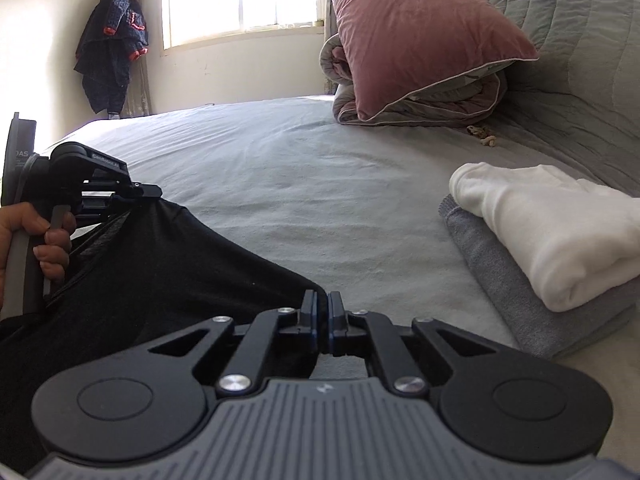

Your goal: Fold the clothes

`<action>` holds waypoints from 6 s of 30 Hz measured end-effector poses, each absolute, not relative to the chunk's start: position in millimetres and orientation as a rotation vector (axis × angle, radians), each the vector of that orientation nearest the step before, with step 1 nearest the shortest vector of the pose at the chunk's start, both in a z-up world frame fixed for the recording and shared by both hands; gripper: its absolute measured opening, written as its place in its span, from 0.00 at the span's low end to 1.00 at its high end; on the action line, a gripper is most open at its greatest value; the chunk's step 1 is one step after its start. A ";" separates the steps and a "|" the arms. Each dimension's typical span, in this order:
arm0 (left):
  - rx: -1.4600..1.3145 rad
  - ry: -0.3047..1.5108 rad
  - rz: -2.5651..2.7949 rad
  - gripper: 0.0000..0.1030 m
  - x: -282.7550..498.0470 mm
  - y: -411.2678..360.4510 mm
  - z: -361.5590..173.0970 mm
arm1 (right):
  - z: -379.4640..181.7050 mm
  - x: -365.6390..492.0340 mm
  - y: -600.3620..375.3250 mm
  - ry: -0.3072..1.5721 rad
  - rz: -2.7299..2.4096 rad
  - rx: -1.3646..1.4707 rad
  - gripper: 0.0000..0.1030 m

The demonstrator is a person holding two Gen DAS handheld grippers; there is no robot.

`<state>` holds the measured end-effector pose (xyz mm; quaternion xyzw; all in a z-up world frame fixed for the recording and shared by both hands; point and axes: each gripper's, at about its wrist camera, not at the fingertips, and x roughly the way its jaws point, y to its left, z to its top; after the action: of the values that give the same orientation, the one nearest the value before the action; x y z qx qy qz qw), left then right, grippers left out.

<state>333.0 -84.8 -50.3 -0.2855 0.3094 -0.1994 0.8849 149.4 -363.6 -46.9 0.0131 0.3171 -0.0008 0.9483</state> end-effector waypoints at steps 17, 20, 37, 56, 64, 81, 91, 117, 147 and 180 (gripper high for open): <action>-0.511 0.695 -0.415 0.16 339.7 -111.6 -74.1 | -54.4 155.2 -377.9 0.631 -0.164 0.037 0.15; -0.515 0.700 -0.432 0.41 333.4 -111.6 -65.9 | -53.4 154.1 -378.6 0.625 -0.167 0.051 0.23; -0.432 0.698 -0.423 0.75 260.8 -79.3 -34.6 | -47.4 149.8 -377.8 0.582 -0.159 0.098 0.50; -0.214 0.610 -0.082 0.77 224.4 32.2 -17.4 | -49.7 152.4 -382.8 0.573 -0.202 0.177 0.59; -0.297 0.602 -0.017 0.79 221.2 80.2 -28.9 | -56.0 159.8 -375.9 0.575 -0.292 0.187 0.59; -0.345 0.599 -0.013 0.68 216.5 156.7 -48.4 | -28.9 175.8 -327.6 0.622 -0.271 0.171 0.60; -0.292 0.676 -0.198 0.53 209.8 167.2 -48.9 | 14.1 220.7 -218.8 0.589 0.060 0.238 0.60; -0.497 0.459 0.054 0.02 186.1 236.1 -33.2 | -33.4 306.8 -79.7 0.473 0.387 -0.112 0.07; -0.391 0.567 0.272 0.56 216.6 217.3 -47.2 | -8.4 273.0 -127.7 0.568 0.169 -0.144 0.48; -0.293 0.926 -0.068 0.45 113.0 147.2 -26.8 | 13.7 33.8 -169.2 0.750 0.464 -0.019 0.49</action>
<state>113.0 147.2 -26.8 -0.1408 0.4451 -0.0326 0.8838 33.8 -169.2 13.7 -0.0090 0.3629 0.2246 0.9043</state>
